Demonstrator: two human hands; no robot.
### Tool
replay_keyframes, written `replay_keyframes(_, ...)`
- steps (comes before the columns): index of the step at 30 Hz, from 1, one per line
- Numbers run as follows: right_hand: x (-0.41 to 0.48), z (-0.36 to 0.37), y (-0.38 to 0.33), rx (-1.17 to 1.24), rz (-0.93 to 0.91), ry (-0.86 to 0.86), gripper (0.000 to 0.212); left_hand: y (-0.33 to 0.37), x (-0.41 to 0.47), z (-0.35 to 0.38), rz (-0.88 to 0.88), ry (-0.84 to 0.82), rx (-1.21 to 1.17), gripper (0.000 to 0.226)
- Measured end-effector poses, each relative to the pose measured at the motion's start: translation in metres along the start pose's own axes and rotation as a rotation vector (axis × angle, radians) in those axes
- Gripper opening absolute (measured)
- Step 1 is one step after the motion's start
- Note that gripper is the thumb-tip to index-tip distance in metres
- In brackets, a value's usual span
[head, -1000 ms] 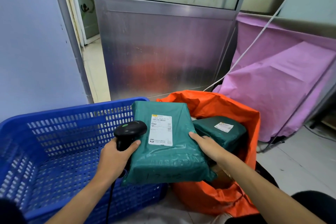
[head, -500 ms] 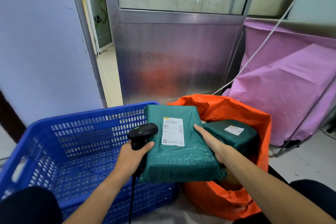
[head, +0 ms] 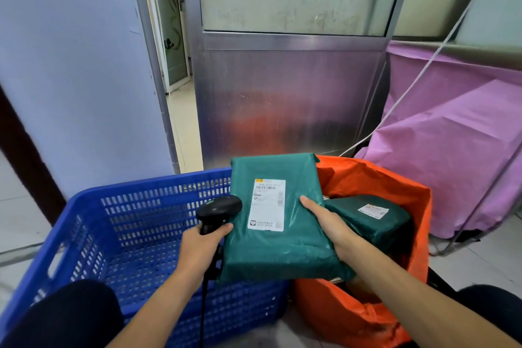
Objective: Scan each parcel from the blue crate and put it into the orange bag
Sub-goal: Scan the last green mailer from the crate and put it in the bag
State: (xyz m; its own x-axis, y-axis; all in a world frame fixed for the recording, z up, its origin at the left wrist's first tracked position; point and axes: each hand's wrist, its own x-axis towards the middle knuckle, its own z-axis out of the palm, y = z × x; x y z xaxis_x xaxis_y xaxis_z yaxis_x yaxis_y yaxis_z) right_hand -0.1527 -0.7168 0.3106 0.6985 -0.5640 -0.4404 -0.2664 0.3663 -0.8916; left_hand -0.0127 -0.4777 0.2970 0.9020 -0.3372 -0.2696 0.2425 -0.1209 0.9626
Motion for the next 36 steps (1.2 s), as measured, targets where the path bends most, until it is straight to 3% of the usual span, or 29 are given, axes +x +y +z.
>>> replay_keyframes(4, -0.013, 0.012, -0.022, -0.029, -0.198, 0.105, 0.062, 0.011, -0.004, -0.006, 0.005, -0.039, 0.001, 0.025)
replay_keyframes(7, -0.011, 0.018, -0.029, -0.11, -0.306, 0.211, 0.089, 0.015, -0.004, -0.008, -0.034, -0.065, -0.053, 0.027)
replay_keyframes(13, -0.005, 0.028, -0.024, -0.236, -0.435, 0.277, 0.113, 0.013, 0.007, -0.005, -0.075, -0.079, -0.178, 0.031)
replay_keyframes(17, 0.003, 0.03, -0.019, -0.239, -0.421, 0.281, 0.108, 0.008, 0.012, -0.002, -0.12, -0.103, -0.266, 0.029)
replay_keyframes(23, 0.012, 0.02, -0.015, -0.391, -0.469, 0.297, 0.104, -0.004, 0.015, 0.005, -0.214, -0.196, -0.159, 0.03)
replay_keyframes(28, 0.013, 0.021, -0.012, -0.454, -0.48, 0.28, 0.109, -0.014, 0.017, 0.013, -0.234, -0.167, -0.165, 0.034)
replay_keyframes(36, 0.011, 0.007, -0.01, -0.421, -0.494, 0.215, 0.093, 0.022, 0.003, -0.001, -0.052, -0.099, -0.276, 0.028)
